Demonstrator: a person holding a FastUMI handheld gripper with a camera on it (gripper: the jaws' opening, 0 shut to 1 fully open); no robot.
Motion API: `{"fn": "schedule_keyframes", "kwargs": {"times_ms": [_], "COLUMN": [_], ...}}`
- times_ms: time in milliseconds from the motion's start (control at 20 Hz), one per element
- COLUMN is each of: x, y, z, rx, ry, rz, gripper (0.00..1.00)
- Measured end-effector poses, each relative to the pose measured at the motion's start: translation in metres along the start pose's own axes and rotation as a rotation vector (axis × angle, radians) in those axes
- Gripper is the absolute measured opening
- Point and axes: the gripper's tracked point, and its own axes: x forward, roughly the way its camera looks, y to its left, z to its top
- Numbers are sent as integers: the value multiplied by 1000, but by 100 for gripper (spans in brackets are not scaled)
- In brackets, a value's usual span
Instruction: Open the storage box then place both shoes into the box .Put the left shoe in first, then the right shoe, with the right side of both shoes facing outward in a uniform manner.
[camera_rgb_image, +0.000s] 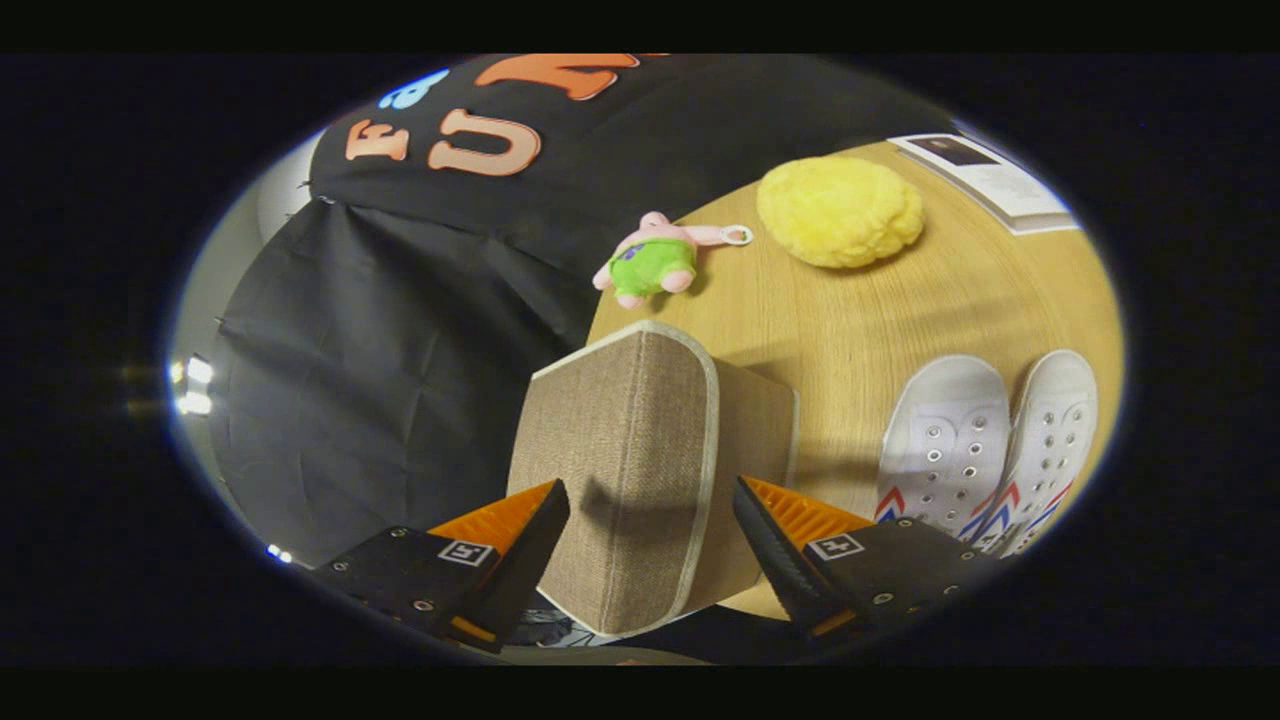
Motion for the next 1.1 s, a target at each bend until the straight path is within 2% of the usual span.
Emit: {"fn": "schedule_keyframes", "kwargs": {"times_ms": [300, 400, 500, 650, 750, 800, 950, 1100], "x": [14, 12, 14, 9, -1, 0, 1, -10], "y": [7, 4, 0, 5, 13, 13, 14, 17], "z": [-11, -8, -8, -3, 9, 11, 3, 11], "rx": [221, 295, 338, 383, 434, 430, 397, 383], "ry": [30, 19, 11, -10, -45, -58, -41, -61], "rz": [239, 286, 310, 361, 433, 441, 458, 481], "gripper": [96, 95, 90, 89, 82, 77, 76, 69]}}
